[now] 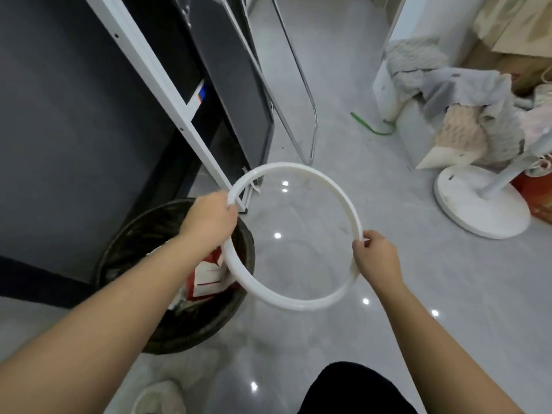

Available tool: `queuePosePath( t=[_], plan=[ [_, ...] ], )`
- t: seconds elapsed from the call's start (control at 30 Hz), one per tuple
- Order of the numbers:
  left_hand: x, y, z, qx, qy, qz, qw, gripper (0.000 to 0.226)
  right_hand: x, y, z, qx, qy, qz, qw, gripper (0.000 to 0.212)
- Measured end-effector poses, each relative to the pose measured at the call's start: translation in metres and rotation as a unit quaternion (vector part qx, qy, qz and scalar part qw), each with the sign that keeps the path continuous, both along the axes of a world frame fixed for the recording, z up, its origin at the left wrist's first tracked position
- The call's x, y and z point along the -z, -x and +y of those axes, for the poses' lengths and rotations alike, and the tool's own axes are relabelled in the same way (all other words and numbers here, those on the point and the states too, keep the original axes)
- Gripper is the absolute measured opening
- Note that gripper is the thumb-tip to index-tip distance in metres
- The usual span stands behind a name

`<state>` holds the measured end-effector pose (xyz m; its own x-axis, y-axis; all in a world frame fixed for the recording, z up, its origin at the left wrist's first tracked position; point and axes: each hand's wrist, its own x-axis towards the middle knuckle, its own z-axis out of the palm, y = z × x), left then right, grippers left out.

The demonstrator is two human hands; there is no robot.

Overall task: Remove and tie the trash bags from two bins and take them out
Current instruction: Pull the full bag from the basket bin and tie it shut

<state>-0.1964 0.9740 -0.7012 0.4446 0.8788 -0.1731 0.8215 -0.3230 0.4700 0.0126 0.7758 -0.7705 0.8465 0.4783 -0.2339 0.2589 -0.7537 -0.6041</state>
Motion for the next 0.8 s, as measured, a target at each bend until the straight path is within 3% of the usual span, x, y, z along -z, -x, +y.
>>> queuePosePath(
  t=[0.2, 0.4, 0.57, 0.7, 0.8],
  plan=[
    [0.05, -0.069, -0.049, 0.02, 0.083, 0.034, 0.996, 0.033, 0.047, -0.046, -0.047, 0.063, 0.09, 0.02, 0.994, 0.023],
    [0.145, -0.077, -0.091, -0.074, 0.259, 0.065, 0.961, 0.045, 0.102, -0.05, -0.066, 0.08, 0.135, 0.089, 0.984, 0.027],
    [0.209, -0.06, -0.1, -0.134, 0.317, 0.035, 0.938, 0.043, 0.139, -0.046, -0.066, 0.067, 0.109, 0.123, 0.984, 0.04],
    [0.238, -0.058, -0.106, -0.177, 0.344, -0.022, 0.922, 0.047, 0.158, -0.038, -0.061, 0.079, 0.071, 0.129, 0.986, 0.038],
    [0.251, -0.06, -0.107, -0.178, 0.356, -0.047, 0.916, 0.048, 0.17, -0.036, -0.06, 0.078, 0.049, 0.164, 0.982, 0.05]
  ],
)
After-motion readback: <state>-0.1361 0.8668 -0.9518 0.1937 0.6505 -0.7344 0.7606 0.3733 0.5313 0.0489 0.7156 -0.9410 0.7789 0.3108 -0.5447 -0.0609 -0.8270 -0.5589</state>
